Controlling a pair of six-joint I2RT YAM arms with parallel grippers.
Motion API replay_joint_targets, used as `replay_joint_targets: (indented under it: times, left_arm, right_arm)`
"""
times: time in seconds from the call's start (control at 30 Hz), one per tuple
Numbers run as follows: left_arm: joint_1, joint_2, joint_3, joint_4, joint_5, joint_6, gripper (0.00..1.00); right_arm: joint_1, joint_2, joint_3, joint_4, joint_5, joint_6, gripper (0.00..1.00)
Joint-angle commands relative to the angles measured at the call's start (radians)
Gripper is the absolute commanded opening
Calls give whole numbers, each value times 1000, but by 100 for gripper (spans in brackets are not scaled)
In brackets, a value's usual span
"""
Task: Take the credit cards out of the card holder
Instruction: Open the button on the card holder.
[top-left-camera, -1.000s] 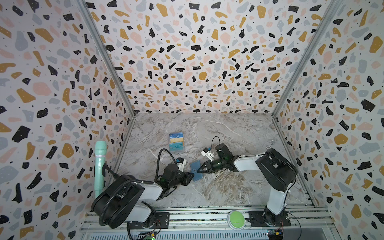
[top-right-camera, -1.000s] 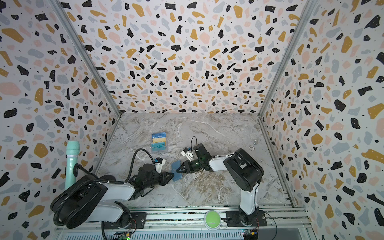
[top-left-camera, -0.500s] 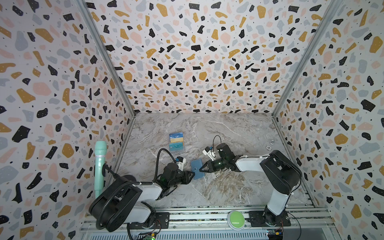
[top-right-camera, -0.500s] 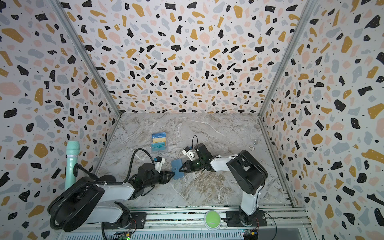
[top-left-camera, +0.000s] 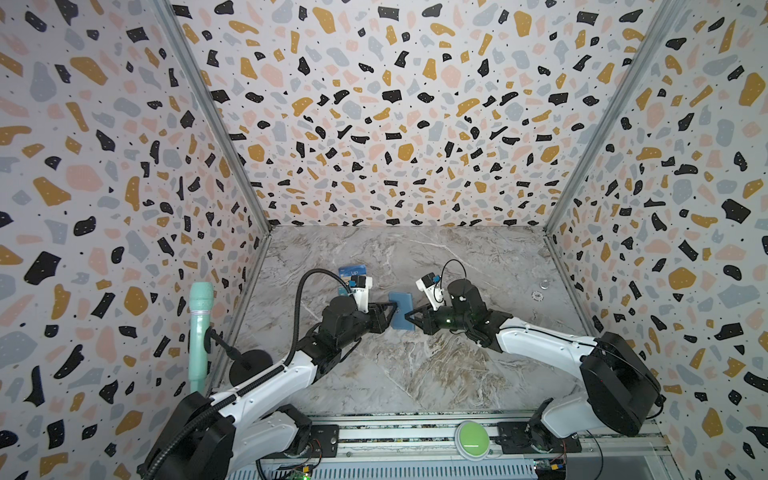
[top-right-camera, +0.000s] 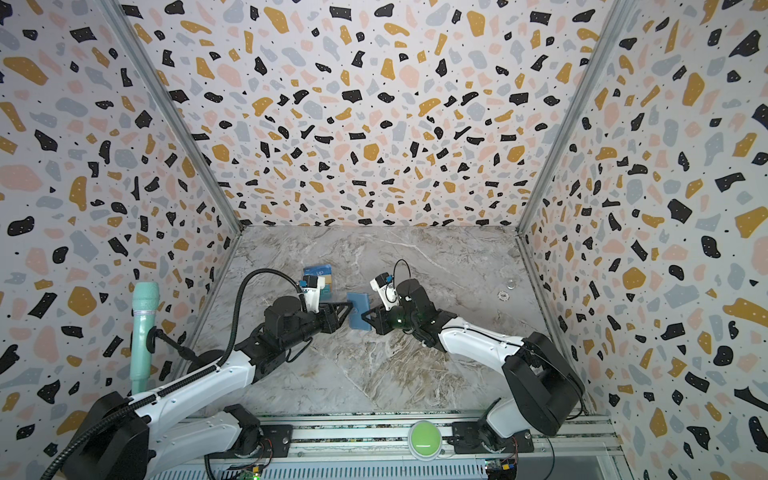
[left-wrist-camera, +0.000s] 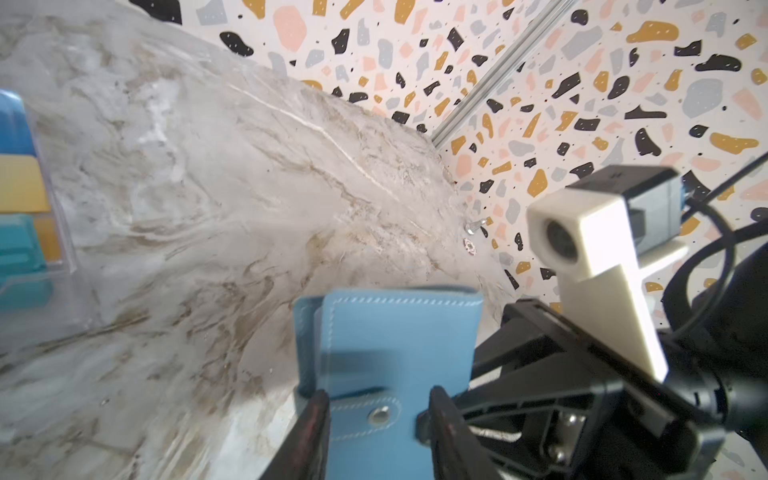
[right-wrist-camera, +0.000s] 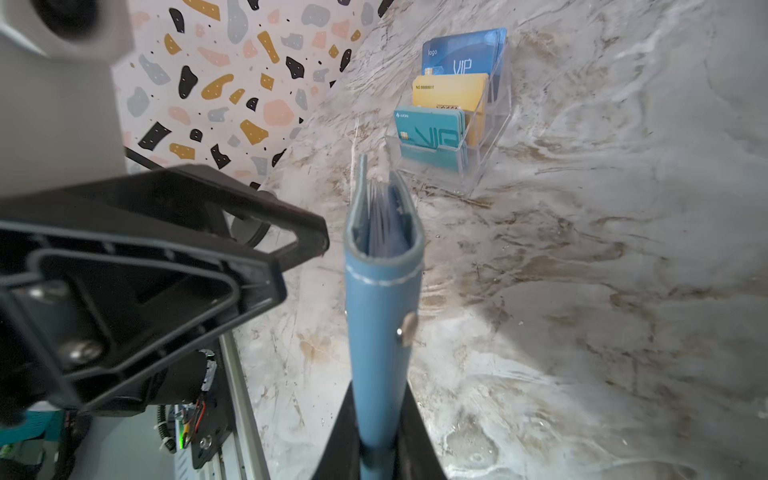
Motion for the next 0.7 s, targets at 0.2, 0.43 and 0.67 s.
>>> replay_joint_targets:
  times: [0.2,0.43,0.67]
  left_arm:
    - [-28,-4,51,-122,-115,-12,36]
    - [-37,32,47,-19,-30,-43,42]
    - [-39,58,54,46,13,-66,44]
  right_arm:
    - [47,-91,-12,26,212,-9,0]
    - [54,-95,-13,54,208,-27,0]
    - [55,-101,-21,61,204,-36,0]
